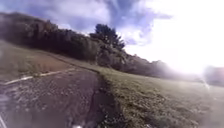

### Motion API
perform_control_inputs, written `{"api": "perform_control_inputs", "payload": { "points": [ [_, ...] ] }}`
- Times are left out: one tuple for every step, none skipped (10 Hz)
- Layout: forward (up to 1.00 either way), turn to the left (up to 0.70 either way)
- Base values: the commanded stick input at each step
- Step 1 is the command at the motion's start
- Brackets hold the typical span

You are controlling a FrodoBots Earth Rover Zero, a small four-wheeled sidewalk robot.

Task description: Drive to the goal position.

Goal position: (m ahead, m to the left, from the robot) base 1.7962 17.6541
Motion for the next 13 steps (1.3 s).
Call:
{"api": "perform_control_inputs", "payload": {
  "points": [
    [0.00,0.00],
    [0.00,0.00],
    [0.00,0.00],
    [0.00,0.00],
    [0.00,0.01],
    [0.00,0.12],
    [0.00,0.37],
    [0.00,0.70],
    [0.00,0.70],
    [0.00,0.70],
    [0.00,0.68],
    [0.00,0.40],
    [0.00,0.17]
  ]
}}
